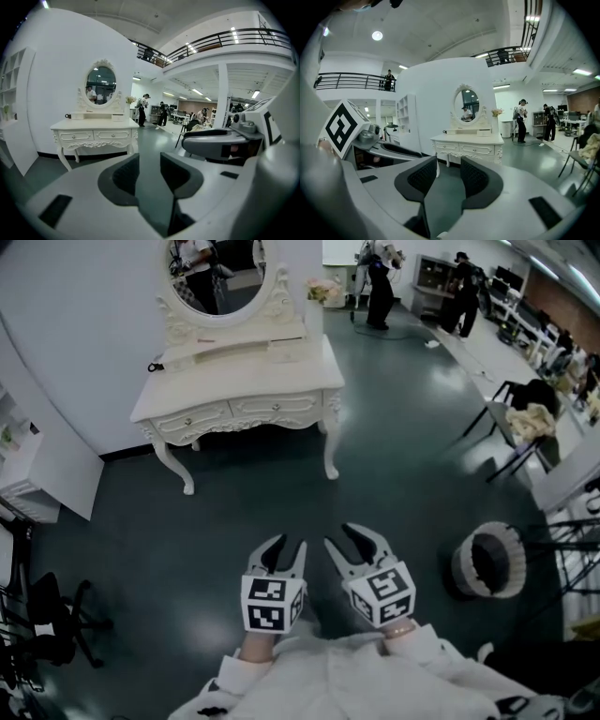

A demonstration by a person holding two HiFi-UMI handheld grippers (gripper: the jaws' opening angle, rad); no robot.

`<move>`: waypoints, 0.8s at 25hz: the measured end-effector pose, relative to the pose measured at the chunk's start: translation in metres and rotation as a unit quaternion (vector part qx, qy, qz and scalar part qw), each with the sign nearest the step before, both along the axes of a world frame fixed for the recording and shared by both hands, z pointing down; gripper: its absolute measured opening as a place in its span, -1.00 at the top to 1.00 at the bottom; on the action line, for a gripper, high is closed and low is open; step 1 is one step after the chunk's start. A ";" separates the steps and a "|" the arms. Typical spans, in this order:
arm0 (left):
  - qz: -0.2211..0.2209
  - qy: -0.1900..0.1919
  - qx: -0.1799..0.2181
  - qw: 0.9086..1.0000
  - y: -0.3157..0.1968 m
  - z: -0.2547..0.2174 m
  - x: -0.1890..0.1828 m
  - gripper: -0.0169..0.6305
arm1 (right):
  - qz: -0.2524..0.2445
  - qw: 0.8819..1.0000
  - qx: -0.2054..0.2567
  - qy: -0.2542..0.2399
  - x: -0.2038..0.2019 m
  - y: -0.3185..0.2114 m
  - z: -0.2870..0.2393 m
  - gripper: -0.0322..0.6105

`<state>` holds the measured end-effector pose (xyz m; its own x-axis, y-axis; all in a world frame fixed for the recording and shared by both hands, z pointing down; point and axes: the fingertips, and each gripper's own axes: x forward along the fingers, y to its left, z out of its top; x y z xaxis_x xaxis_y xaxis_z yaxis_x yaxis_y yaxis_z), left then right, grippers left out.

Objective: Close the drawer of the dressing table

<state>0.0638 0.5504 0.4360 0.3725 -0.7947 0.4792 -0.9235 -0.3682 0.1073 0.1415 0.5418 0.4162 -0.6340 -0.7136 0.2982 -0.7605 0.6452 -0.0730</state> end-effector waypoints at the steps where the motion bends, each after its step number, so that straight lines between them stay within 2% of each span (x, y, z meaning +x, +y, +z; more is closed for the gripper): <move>1: 0.002 0.000 0.002 1.000 -0.014 -0.002 -0.007 0.58 | 0.004 1.000 -0.001 0.000 -0.006 -0.015 -0.002 0.48; 8: 0.023 0.000 0.014 1.000 -0.108 -0.019 -0.049 0.57 | 0.021 1.000 0.019 -0.002 -0.047 -0.106 -0.017 0.48; 11: 0.037 0.000 0.011 0.999 -0.141 -0.020 -0.064 0.57 | 0.035 0.999 0.014 0.000 -0.063 -0.139 -0.019 0.48; 20: 0.058 0.011 -0.004 0.998 -0.195 -0.007 -0.091 0.58 | 0.056 0.998 -0.005 -0.005 -0.092 -0.196 -0.008 0.48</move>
<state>-0.0267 0.3559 0.4294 0.4726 -0.7414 0.4765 -0.8721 -0.4714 0.1315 0.0496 0.3462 0.4077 -0.5528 -0.7779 0.2988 -0.8275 0.5547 -0.0868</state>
